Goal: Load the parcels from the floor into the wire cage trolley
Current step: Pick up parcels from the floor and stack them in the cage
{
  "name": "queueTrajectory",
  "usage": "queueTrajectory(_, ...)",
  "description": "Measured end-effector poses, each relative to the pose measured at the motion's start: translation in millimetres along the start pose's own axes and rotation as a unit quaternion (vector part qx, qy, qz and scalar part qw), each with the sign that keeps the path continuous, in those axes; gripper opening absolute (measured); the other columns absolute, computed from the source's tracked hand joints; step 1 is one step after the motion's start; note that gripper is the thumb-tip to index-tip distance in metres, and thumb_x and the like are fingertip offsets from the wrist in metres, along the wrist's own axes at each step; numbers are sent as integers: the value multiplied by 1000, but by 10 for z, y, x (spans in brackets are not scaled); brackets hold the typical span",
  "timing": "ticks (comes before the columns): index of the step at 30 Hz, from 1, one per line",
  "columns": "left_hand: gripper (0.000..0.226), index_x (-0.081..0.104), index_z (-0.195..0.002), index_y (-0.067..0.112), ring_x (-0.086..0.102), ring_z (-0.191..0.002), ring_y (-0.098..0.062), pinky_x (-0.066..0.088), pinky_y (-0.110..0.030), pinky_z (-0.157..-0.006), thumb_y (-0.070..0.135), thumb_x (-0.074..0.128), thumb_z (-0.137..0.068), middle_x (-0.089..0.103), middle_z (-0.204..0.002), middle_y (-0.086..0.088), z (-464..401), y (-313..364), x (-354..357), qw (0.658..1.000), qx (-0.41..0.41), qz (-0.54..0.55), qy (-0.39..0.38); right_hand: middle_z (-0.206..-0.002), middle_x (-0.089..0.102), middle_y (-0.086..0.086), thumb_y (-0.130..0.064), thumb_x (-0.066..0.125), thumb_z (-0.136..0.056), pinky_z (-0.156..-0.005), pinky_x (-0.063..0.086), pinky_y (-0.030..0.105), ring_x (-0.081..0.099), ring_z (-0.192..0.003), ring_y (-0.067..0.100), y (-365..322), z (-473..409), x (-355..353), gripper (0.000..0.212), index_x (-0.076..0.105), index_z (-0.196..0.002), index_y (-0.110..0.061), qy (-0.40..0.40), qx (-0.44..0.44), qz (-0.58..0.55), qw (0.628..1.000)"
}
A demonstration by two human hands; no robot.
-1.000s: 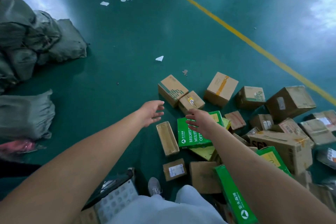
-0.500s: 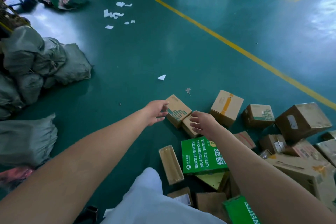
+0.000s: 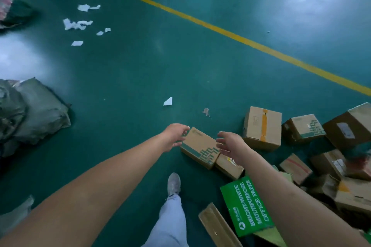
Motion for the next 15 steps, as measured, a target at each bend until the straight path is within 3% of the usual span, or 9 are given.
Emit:
queueTrajectory(7, 22, 59, -120, 14, 57, -102, -21, 46, -36, -95, 28, 58, -102, 59, -118, -3, -1158, 1021, -667, 992, 24, -118, -27, -125, 65, 6, -31, 52, -106, -96, 53, 39, 63, -109, 22, -855, -897, 585, 35, 57, -136, -13, 14, 7, -65, 998)
queueTrajectory(15, 32, 59, -128, 12, 56, -102, -21, 47, -36, -94, 30, 59, -101, 59, -121, -5, -2302, 1033, -443, 975, 3, -219, -44, -120, 64, 7, -31, 51, -106, -92, 51, 37, 62, -102, 22, -455, -1824, 307, 32, 57, -129, -10, 63, 44, -112, 991)
Point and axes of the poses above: each hand's wrist, its own z-axis away from the middle knuckle, its own x-axis out of the palm, y = z × x, the point moved 7 cm from there along -z, towards the middle knuckle
